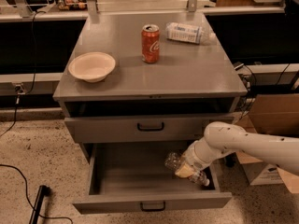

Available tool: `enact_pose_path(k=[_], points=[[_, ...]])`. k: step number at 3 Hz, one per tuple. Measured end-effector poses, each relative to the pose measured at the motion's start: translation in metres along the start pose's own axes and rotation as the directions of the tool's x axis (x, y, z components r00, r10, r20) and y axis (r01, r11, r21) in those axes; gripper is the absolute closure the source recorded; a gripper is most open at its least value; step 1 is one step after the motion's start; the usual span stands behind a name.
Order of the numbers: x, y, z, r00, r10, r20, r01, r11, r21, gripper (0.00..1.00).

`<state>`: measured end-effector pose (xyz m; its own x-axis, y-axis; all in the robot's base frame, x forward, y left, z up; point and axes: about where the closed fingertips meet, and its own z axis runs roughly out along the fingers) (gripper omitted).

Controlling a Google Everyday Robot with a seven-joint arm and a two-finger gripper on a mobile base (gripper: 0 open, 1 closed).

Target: Place water bottle into middle drawer

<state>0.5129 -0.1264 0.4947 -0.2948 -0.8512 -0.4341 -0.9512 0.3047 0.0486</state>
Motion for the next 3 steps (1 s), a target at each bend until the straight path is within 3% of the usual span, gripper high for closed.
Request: enact_pose_path(k=[1,2,3], points=[[-0.001,-0.003,0.029,0.999,-0.046,-0.011,0.045,0.9988,-0.016,1.0],[-0.001,-0.003,0.054,0.997,-0.081,-0.017,0.08,0.9947,-0.064,0.81],[-0.001,-0.001,0.054,0.997,-0.079,-0.017,0.078,0.9948,-0.066,0.57]])
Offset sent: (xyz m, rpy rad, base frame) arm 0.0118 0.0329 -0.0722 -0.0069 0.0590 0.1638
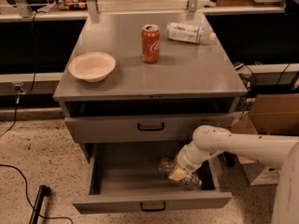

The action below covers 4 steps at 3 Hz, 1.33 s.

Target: Place water bottle into middle drawer

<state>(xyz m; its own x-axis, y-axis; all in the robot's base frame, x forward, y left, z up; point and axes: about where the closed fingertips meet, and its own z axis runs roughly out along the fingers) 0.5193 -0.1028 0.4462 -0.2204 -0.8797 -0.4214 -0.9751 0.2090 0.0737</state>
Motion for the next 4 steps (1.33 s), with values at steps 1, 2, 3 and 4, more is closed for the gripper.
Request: enact_pose_path(k=[1,2,3,4], points=[[0.0,0.0011,0.0017,1.0,-0.001,0.0,0.001,1.0,-0.004,0.34],[-0.0002,0.0021,0.0032,1.0,-0.001,0.0,0.001,1.0,-0.007,0.11],[-0.0003,0.003,0.0044,1.0,-0.002,-0.001,0.002,0.9999,-0.01,0.0],[-0.0003,0.003,0.0044,1.0,-0.002,-0.001,0.002,0.9999,-0.01,0.0]])
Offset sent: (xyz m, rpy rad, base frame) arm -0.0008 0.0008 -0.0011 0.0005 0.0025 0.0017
